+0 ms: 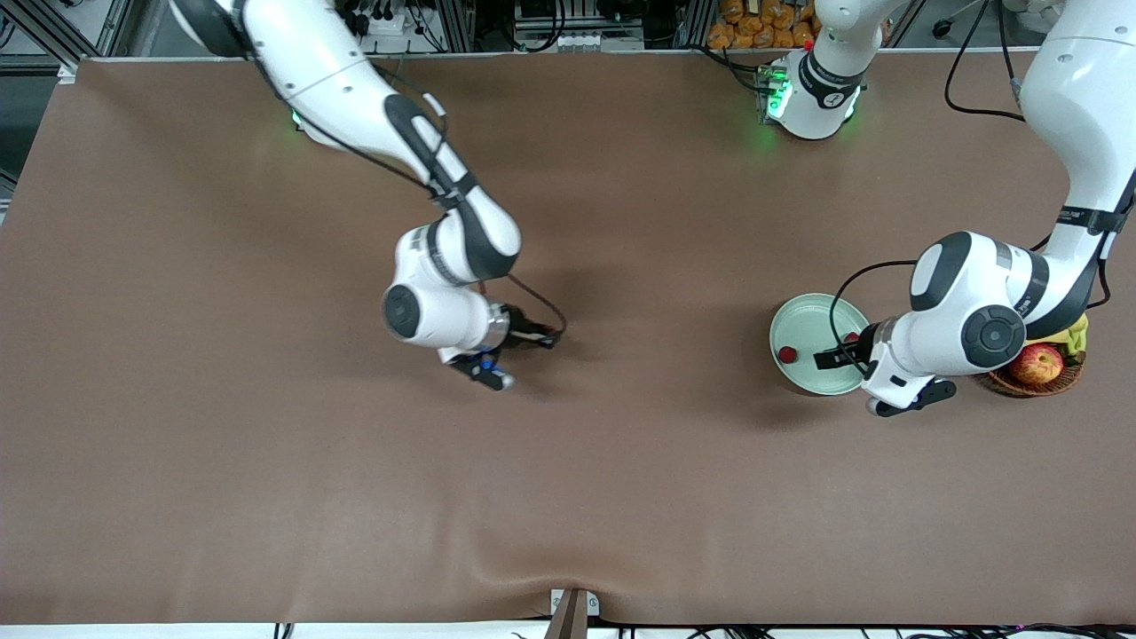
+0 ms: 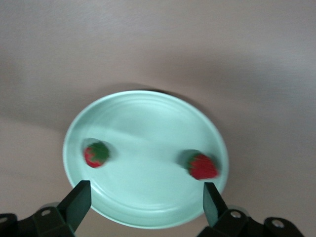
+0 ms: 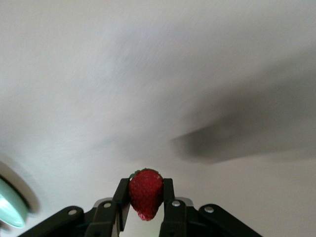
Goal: Collect all strawberries into plate
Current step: 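Carry the last strawberry mid-table with the right gripper and release it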
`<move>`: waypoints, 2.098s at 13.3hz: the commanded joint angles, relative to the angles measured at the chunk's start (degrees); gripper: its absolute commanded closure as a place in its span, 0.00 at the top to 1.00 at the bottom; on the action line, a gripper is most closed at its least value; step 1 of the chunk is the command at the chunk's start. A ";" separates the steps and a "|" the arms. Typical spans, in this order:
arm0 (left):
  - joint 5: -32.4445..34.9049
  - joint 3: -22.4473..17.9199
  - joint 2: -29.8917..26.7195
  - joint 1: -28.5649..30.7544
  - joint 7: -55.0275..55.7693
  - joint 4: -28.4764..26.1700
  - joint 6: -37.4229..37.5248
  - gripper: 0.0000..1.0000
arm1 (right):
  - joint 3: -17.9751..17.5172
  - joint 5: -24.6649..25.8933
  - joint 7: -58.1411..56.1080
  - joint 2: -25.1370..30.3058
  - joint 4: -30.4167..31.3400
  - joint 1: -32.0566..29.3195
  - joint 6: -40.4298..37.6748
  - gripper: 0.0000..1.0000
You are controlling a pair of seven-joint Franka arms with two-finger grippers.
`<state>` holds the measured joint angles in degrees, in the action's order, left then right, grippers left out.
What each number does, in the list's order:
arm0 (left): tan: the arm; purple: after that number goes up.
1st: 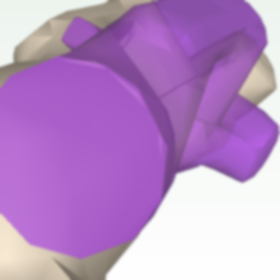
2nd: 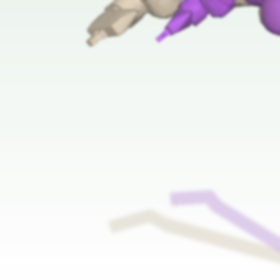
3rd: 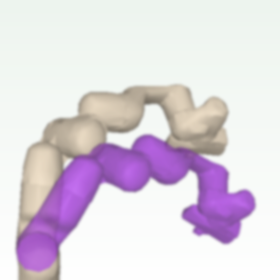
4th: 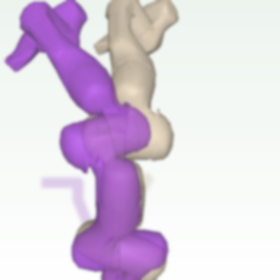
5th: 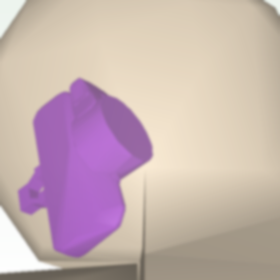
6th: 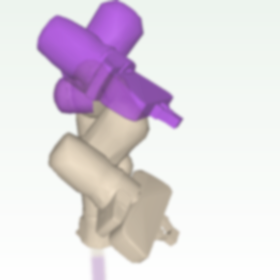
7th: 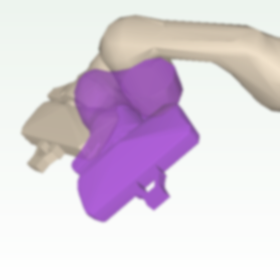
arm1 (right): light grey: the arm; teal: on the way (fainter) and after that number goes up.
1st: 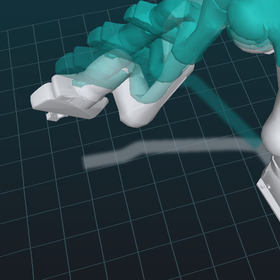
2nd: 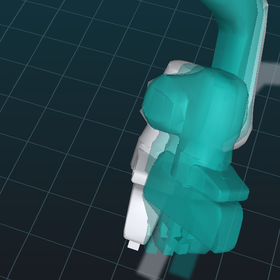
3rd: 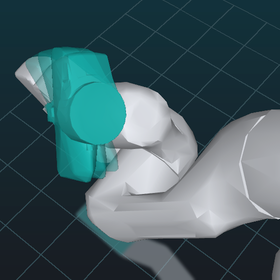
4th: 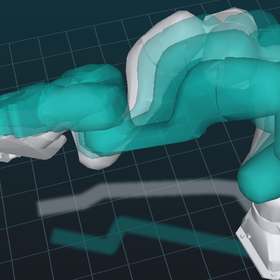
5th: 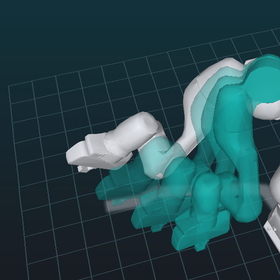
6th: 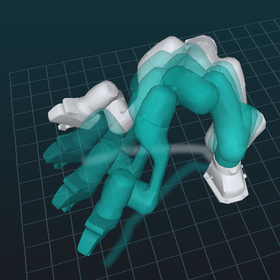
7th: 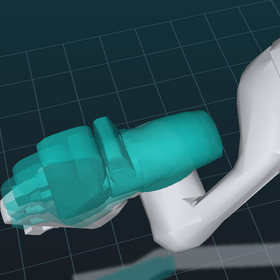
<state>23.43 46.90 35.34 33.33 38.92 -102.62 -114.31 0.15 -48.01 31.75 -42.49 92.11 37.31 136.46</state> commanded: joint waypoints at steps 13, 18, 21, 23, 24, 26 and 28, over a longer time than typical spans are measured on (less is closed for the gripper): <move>-0.32 2.49 3.60 -14.42 29.89 0.76 -4.42 1.00 | 2.13 -1.66 9.12 -2.26 -7.04 -0.74 0.67 1.00; -0.50 0.84 8.42 -25.48 42.27 6.90 -7.85 1.00 | 4.33 24.30 8.77 5.82 -6.95 -9.43 -15.42 1.00; -0.85 -7.06 8.78 -34.71 46.50 7.79 -12.23 1.00 | 3.98 38.14 5.89 9.87 -6.86 -14.98 -20.43 1.00; -0.85 -10.68 8.87 -38.76 46.78 7.79 -16.19 1.00 | 3.98 39.31 -4.18 13.81 -6.95 -19.01 -26.66 1.00; -0.32 -11.65 9.39 -40.09 46.25 7.88 -17.34 1.00 | 3.98 39.40 -9.11 16.10 -6.95 -21.29 -29.73 1.00; 1.08 -13.14 10.01 -42.29 44.67 9.28 -18.66 0.96 | 3.98 39.40 -16.68 19.71 -7.12 -25.95 -34.75 1.00; 3.45 -13.59 10.98 -43.18 41.35 9.46 -19.19 0.86 | 3.98 41.41 -23.80 22.44 -6.78 -29.39 -36.43 1.00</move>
<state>24.26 34.15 44.91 -8.71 82.85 -94.98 -132.79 5.44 -9.09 13.58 -23.79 83.29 11.22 101.67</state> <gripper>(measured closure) 0.040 0.000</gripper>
